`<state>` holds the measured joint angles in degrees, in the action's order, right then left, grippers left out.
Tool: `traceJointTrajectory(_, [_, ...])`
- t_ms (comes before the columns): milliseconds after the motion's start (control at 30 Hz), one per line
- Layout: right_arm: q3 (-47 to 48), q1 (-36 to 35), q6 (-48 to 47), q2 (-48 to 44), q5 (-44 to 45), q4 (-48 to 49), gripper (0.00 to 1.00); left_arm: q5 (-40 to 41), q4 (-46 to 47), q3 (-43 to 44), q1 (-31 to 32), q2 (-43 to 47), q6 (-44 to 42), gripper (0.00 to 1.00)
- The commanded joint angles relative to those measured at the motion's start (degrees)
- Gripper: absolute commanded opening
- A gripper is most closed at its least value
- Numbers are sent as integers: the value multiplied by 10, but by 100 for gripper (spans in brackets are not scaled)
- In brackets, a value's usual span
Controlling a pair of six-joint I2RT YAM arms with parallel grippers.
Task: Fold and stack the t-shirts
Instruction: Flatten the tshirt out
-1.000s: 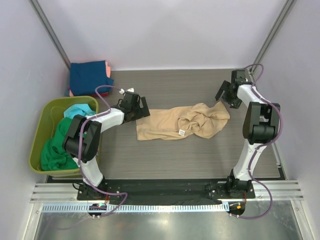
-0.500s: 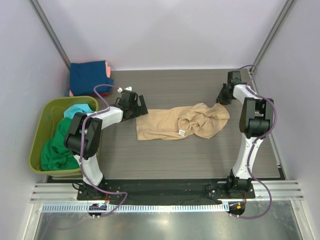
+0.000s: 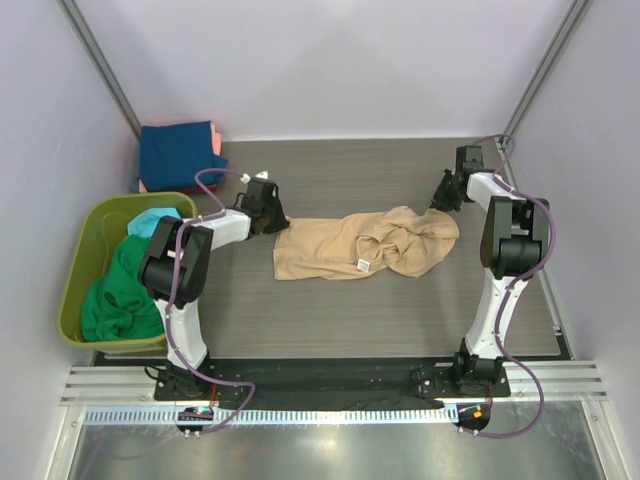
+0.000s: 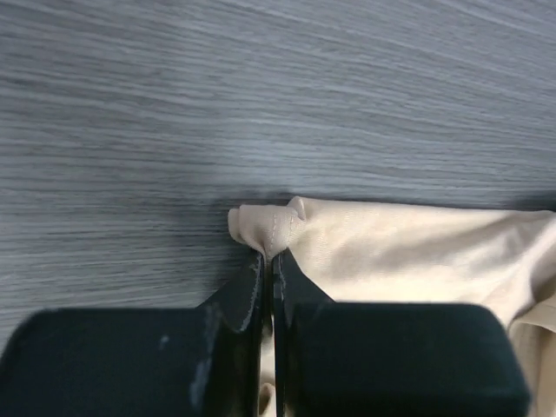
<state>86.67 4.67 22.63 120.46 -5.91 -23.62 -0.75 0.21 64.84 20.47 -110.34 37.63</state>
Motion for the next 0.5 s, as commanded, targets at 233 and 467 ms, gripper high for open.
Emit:
traceJointTrajectory(233, [84,0,19,-160,-46,-31,1,-2,-97,128,-3,120,-20,0])
traceJointTrajectory(467, [113,0,4,-350,-93,-35,1,0,-142,142,-3,323,-68,0])
